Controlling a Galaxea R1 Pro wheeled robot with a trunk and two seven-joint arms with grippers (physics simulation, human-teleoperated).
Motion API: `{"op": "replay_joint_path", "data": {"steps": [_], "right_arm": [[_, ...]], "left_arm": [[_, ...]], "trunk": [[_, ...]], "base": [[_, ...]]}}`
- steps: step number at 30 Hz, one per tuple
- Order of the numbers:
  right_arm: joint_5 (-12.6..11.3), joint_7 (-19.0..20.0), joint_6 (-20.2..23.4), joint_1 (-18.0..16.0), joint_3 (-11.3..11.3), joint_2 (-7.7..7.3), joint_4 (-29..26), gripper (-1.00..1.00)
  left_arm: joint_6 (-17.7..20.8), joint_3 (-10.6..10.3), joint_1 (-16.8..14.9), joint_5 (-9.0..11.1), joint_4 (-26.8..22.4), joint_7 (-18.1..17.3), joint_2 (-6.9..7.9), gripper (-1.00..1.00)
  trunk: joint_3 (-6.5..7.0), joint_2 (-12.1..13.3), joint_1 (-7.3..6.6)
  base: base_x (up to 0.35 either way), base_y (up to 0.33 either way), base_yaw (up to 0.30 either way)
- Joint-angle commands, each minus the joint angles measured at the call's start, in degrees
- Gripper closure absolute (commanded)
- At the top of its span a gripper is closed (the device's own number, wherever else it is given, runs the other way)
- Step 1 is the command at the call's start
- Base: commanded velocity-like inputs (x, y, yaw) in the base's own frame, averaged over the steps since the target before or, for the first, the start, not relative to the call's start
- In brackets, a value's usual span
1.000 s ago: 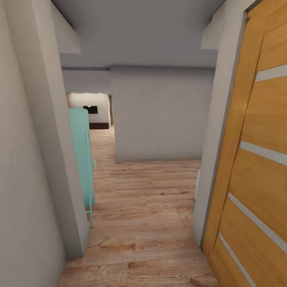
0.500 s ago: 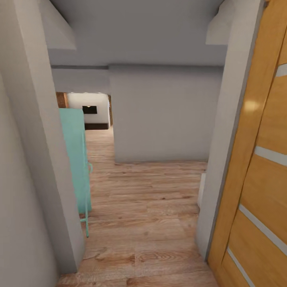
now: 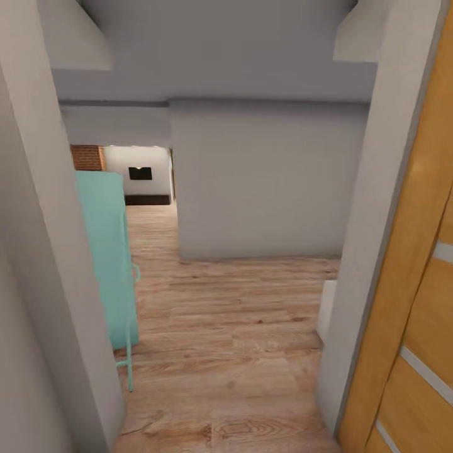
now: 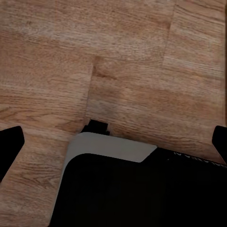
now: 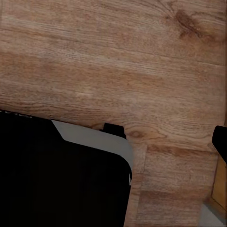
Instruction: Move the two storage containers from the living room to the garage. In the garage, place one container on the floor and stack the other container on top of it (either order is fine).
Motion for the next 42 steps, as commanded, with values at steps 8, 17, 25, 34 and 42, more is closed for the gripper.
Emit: {"op": "replay_joint_path", "data": {"steps": [8,17,25,34,42], "right_arm": [[-0.25,-0.19,-0.30,-0.08,0.48,0.04,0.18,-1.00],[-0.25,-0.19,-0.30,-0.08,0.47,0.03,0.17,-1.00],[-0.25,-0.19,-0.30,-0.08,0.47,0.03,0.15,-1.00],[-0.25,-0.19,-0.30,-0.08,0.48,0.04,0.18,-1.00],[-0.25,-0.19,-0.30,-0.08,0.47,0.05,0.17,-1.00]], "left_arm": [[-0.20,-0.36,-0.06,0.42,0.04,0.17,-0.02,-1.00],[-0.20,-0.30,-0.04,0.42,0.04,0.17,0.12,-1.00],[-0.20,-0.29,-0.04,0.42,0.04,0.17,0.15,-1.00],[-0.36,-0.29,-0.04,0.48,0.04,0.17,0.15,-1.00],[-0.37,-0.30,-0.04,0.50,0.04,0.17,0.15,-1.00]], "trunk": [[-0.08,-0.04,0.04],[-0.08,-0.04,0.04],[-0.08,-0.04,0.04],[-0.08,-0.04,0.04],[-0.08,-0.04,0.04]], "base": [[0.322,0.000,0.000],[0.322,0.000,0.000],[0.322,0.000,0.000],[0.322,0.000,0.000],[0.322,0.000,0.000]]}}
